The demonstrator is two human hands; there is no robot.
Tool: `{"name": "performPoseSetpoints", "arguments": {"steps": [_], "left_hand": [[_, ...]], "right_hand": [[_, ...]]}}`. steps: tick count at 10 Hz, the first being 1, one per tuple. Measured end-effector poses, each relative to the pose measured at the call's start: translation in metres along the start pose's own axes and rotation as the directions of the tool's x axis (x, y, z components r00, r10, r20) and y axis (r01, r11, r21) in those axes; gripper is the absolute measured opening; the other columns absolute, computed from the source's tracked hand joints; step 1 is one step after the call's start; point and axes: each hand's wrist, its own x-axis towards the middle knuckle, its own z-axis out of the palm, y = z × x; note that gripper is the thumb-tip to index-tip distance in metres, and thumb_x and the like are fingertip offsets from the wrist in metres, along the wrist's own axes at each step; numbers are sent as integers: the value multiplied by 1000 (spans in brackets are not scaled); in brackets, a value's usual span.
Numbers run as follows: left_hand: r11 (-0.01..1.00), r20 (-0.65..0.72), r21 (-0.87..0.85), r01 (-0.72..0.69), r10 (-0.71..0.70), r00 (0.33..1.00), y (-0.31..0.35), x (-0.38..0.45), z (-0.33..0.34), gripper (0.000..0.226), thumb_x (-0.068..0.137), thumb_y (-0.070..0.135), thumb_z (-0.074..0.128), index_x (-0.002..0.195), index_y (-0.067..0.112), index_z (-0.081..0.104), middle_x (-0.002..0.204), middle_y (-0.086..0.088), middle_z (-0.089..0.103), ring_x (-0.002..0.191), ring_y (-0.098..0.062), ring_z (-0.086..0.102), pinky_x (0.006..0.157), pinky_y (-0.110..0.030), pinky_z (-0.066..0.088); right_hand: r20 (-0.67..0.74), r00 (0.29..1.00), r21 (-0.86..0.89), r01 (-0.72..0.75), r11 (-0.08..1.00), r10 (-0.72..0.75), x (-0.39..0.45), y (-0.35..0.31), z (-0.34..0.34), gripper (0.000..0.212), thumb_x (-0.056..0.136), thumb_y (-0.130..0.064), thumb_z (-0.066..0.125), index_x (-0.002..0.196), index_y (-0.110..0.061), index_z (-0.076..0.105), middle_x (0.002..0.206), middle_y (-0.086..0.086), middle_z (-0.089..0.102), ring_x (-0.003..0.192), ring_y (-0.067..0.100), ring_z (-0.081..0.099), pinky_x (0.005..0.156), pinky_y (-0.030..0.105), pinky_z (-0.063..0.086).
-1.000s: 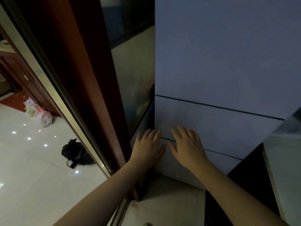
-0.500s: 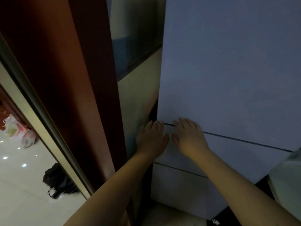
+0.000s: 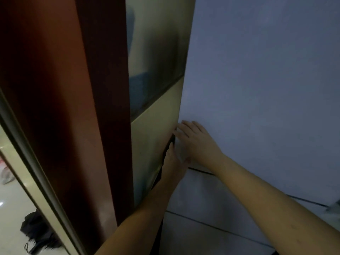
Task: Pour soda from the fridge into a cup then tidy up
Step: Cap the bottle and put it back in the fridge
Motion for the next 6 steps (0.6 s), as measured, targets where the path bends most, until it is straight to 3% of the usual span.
{"name": "performPoseSetpoints", "arguments": {"steps": [1,2,3,4,6], "left_hand": [[998,-4,-56,23,-23,1000,-11,13,11,81,82,36,69,149,23,26,148,-3,42,133,-23,44,107,-44,42],[990,-6,-123,67,-68,998,-12,17,11,71,81,41,68,143,23,40,136,4,54,124,-16,54,101,-30,46],[988,19,-106,112,-111,994,-10,21,7,58,89,35,66,140,19,43,130,3,57,120,-17,55,91,-21,41],[986,10,-108,124,-124,992,-12,25,8,49,90,37,65,132,17,50,124,0,61,113,-19,59,90,-27,46],[988,30,-76,132,-130,991,-14,30,5,41,90,42,65,117,12,57,113,-4,65,95,-21,62,84,-41,52]], "right_hand": [[-33,996,-156,79,985,-85,19,5,-4,43,83,-12,39,118,-13,64,134,9,57,126,30,50,109,46,32],[-19,994,-254,96,963,-104,35,11,-7,41,83,-13,41,114,-12,67,132,11,58,127,30,49,110,49,28],[61,997,-321,67,945,-50,45,17,-9,31,76,-19,69,106,-13,71,128,10,61,131,29,45,112,51,23],[93,995,-329,51,943,-22,46,15,-6,30,70,-20,76,98,-11,72,123,12,63,132,29,43,113,53,17],[97,995,-384,23,923,15,45,11,-4,33,78,-20,67,110,-14,67,132,11,55,138,28,33,114,54,4]]}}
